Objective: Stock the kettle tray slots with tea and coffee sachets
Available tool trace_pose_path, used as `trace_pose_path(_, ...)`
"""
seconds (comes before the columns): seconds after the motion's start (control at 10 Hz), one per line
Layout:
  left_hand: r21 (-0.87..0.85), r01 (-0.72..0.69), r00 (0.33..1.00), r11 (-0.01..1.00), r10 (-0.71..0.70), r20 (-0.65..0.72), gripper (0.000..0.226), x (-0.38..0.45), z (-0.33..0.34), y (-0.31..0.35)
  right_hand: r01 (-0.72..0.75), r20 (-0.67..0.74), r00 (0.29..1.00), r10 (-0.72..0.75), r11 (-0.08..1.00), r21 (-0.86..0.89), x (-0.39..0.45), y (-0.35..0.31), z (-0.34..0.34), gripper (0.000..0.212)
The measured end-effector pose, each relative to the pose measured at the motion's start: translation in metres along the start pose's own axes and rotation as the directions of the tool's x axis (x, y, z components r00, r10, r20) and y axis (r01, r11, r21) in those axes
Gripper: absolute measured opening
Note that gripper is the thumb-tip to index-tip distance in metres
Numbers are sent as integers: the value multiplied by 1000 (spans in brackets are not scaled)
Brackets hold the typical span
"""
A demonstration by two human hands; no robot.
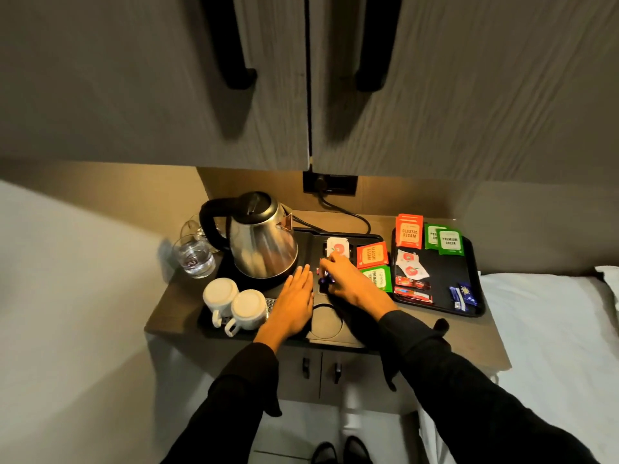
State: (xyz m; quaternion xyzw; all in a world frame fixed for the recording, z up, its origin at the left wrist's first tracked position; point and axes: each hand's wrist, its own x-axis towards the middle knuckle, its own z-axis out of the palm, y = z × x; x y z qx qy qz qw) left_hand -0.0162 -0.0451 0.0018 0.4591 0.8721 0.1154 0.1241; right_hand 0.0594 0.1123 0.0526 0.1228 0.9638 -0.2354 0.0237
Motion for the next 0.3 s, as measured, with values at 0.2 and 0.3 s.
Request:
trace_pose_path(0.2, -23, -8, 1000, 1000, 9, 23, 60, -21, -3, 1, 10, -11, 1000, -10, 999, 41, -21, -1, 2, 51)
trace_pose_path(0.3, -58, -3, 1000, 998, 4, 17, 59, -33, -10, 9, 31, -134, 991, -14, 991, 131, -49, -5, 2, 59)
